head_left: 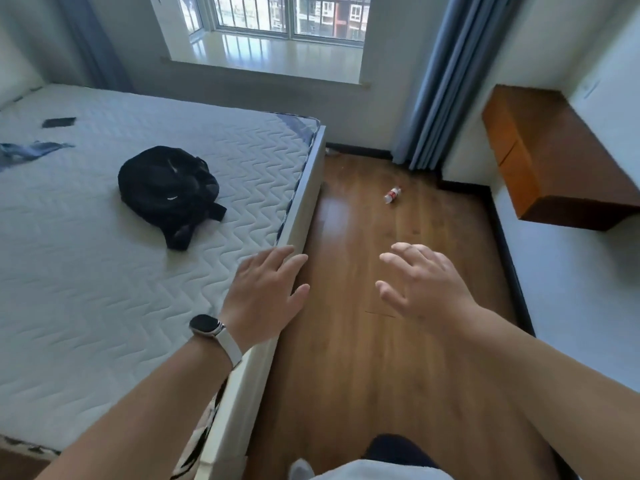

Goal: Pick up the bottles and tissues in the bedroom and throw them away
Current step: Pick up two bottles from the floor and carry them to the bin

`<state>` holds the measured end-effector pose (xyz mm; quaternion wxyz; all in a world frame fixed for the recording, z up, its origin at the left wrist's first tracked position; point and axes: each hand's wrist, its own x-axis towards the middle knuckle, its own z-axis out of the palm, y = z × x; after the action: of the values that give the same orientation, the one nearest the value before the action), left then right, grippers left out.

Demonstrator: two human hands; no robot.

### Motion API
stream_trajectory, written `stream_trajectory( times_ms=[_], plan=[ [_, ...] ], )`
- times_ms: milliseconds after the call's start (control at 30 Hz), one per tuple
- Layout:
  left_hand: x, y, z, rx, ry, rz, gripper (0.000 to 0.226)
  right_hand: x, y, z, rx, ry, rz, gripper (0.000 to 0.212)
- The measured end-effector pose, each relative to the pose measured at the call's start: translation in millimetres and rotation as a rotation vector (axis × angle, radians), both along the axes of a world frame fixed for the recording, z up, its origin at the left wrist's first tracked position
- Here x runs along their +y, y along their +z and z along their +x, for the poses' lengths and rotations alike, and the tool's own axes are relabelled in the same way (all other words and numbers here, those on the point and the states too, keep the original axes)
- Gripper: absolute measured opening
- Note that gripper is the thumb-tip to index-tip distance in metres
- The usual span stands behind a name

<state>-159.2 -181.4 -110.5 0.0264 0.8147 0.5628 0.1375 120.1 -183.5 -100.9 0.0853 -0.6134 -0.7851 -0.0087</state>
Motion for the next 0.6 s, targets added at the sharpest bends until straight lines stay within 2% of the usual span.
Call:
stream_trajectory(
  times_ms=[200, 367, 500, 600],
  plan=[
    [79, -11, 15, 0.005, -0.087, -0.012, 0.054, 67, -6, 18, 0.022, -0.070, -0.033, 0.062],
    [155, -16, 40, 0.041, -0.073, -0.016, 0.052, 149, -30, 41, 0.036, -0.071, -0.078, 0.067],
    [224, -13, 66, 0.092, -0.030, -0.067, 0.050, 230, -39, 64, 0.057, -0.045, -0.065, 0.061],
    [279, -3, 98, 0.140, -0.079, -0.030, 0.052, 286, -31, 93, 0.068, -0.034, -0.011, 0.058]
  ],
)
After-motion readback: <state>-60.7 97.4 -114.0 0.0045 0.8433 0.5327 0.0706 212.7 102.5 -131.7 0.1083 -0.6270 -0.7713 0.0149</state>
